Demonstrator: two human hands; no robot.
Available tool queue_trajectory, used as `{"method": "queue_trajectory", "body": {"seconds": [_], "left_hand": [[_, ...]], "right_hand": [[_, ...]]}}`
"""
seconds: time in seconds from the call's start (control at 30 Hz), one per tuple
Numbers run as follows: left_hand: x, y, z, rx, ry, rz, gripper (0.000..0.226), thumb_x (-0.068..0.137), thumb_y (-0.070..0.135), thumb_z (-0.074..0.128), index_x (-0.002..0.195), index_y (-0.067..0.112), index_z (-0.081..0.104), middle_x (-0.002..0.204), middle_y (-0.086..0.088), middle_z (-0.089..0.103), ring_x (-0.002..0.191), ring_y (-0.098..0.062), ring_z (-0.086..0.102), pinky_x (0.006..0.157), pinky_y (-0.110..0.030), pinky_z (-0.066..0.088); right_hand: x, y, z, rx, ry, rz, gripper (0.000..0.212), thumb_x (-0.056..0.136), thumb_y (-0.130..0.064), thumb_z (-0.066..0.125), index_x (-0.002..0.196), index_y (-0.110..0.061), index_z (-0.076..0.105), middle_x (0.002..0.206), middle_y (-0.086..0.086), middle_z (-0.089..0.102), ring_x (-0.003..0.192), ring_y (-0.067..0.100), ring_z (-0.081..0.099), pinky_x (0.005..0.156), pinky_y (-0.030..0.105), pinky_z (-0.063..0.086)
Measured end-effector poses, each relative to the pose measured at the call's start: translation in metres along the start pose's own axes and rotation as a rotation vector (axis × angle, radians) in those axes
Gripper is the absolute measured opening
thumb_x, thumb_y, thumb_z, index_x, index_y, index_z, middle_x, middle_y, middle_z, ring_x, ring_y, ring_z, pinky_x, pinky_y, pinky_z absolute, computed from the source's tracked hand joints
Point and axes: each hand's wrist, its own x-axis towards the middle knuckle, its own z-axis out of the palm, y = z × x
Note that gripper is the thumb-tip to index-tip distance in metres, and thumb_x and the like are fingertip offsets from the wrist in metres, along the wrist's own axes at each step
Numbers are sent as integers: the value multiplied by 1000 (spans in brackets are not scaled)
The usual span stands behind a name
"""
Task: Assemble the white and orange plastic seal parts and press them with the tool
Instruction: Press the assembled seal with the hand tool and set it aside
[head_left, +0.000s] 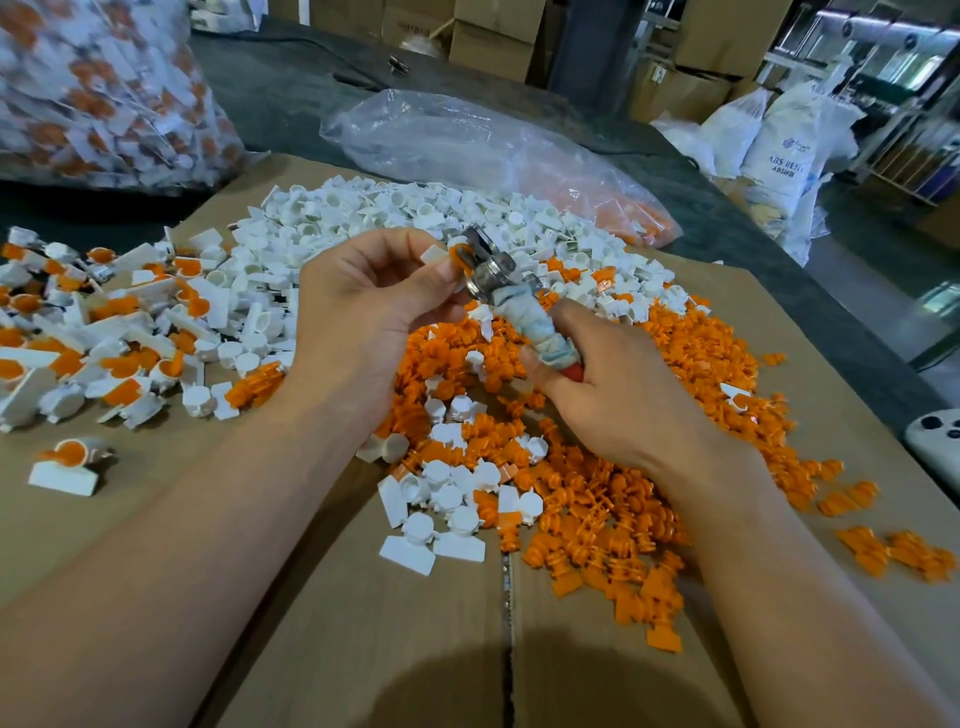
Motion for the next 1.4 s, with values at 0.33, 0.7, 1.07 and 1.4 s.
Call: {"method": "queue_trajectory", "body": {"seconds": [0.33, 0.7, 1.07, 1.4], "left_hand": [[-1, 0, 0, 51, 35, -3, 26, 82, -11, 55, 69, 11, 58, 68, -5, 60, 60, -13, 60, 55, -20, 50], [-2, 0, 1, 64, 50, -10, 26, 83, -12, 55, 69, 9, 57, 68, -4, 58, 57, -10, 58, 55, -19, 49], [-2, 1, 1, 77, 68, -18, 27, 82, -13, 55, 69, 11, 57, 68, -3, 58, 55, -8, 58, 54, -19, 49], [-3, 4, 1, 66, 68, -20, 26, 82, -12, 56, 69, 11, 58, 74, -9, 58, 55, -10, 57, 53, -18, 48]], "right_hand": [[0, -3, 5, 23, -27, 11, 14, 90, -28, 55, 88, -22, 43, 63, -10, 43, 54, 7, 42, 49, 28, 35], [1, -5, 6, 17, -55, 20, 14, 89, -22, 56, 89, -20, 43, 63, -7, 45, 52, 7, 41, 47, 27, 32], [1, -5, 7, 16, -59, 15, 14, 88, -21, 57, 90, -19, 43, 62, -8, 42, 51, 7, 39, 46, 25, 28], [0, -7, 8, -8, -27, -5, 17, 88, -22, 58, 90, -21, 41, 61, -9, 43, 52, 7, 40, 45, 24, 27]]}}
